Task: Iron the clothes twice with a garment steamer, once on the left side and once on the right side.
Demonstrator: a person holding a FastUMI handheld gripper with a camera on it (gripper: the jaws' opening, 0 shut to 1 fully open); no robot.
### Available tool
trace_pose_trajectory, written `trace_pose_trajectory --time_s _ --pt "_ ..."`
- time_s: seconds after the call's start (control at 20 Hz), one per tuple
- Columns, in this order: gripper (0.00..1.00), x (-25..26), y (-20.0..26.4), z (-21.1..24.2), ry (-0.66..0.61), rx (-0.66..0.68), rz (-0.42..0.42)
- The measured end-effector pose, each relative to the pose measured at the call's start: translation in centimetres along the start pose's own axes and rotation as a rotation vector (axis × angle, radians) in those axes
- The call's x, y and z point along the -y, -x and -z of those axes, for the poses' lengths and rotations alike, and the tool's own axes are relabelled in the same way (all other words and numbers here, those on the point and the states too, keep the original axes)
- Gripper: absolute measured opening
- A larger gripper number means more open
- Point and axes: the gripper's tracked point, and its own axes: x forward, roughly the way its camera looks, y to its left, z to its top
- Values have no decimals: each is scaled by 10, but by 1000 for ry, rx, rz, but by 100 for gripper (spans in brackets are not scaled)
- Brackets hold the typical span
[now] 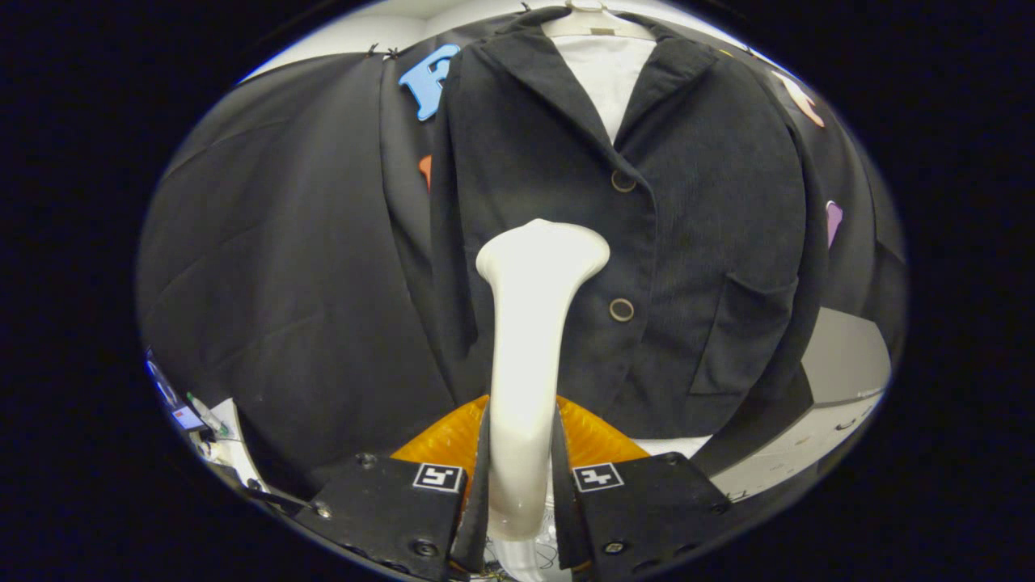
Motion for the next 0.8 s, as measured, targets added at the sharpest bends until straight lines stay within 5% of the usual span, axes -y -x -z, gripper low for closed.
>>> trace_pose_trajectory --time_s 0.8 --pt "36 8 -22 83 0 -169 9"
